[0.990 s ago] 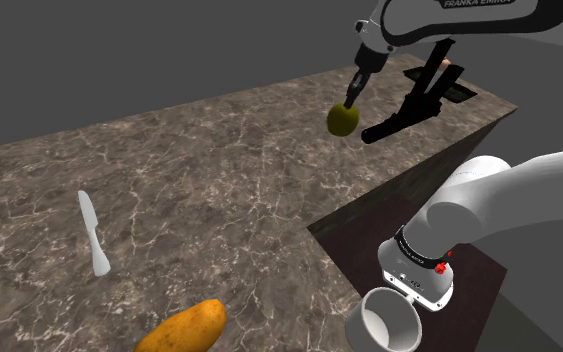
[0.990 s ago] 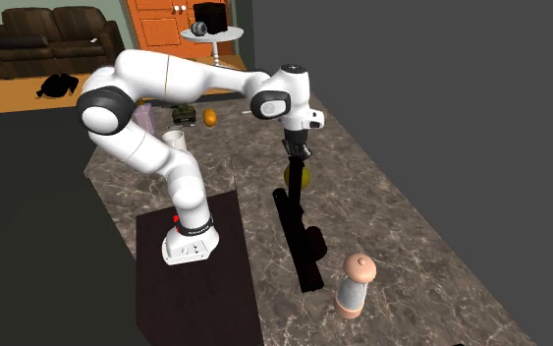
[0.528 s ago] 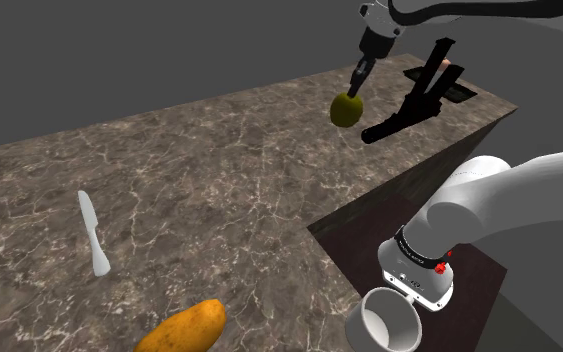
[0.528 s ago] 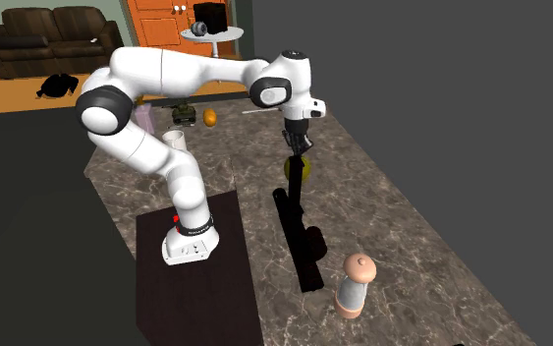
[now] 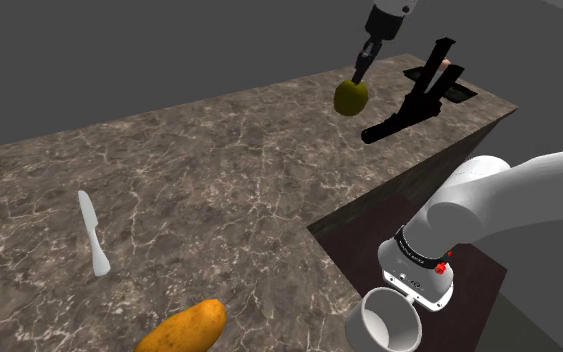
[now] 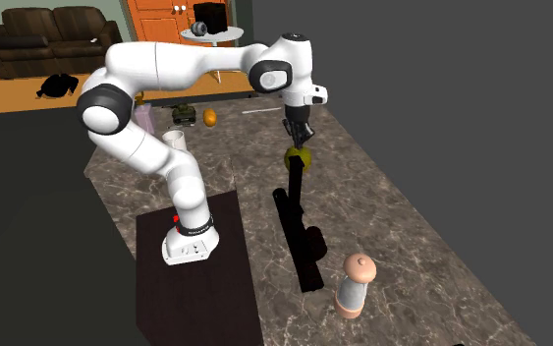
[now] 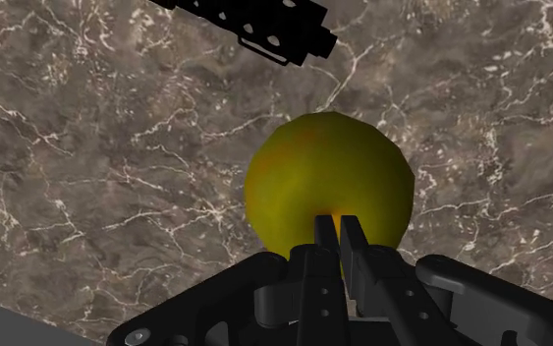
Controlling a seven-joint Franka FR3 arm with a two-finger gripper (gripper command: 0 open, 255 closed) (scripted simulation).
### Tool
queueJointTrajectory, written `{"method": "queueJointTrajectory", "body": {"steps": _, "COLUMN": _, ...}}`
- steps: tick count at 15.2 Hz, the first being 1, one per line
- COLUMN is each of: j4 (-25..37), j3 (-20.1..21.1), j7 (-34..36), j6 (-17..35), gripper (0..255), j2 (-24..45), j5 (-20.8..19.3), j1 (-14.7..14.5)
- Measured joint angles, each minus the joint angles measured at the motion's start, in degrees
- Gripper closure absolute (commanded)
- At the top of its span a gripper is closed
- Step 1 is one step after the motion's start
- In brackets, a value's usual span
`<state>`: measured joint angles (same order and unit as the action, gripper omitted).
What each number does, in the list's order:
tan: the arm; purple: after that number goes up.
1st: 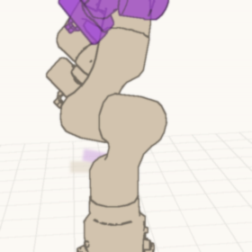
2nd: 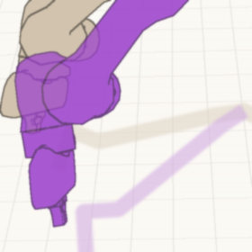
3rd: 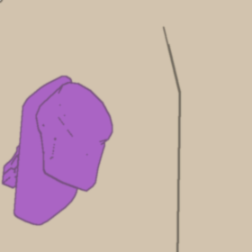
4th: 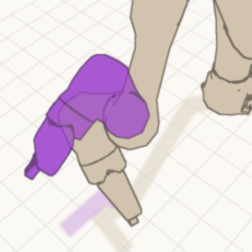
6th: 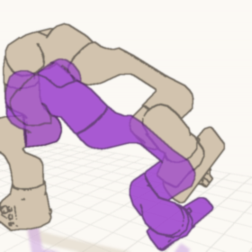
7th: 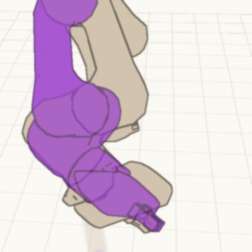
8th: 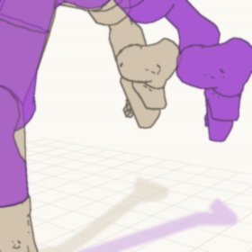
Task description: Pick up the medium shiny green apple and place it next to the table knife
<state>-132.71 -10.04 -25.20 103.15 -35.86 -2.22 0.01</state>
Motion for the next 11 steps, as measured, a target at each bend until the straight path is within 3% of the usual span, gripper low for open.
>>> {"method": "queueJointTrajectory", "body": {"steps": 11, "j4": 9.85, "j3": 0.45, "j7": 0.29, "j6": -8.31, "gripper": 255, "j2": 1.54, "j5": 0.48, "j1": -0.38}}
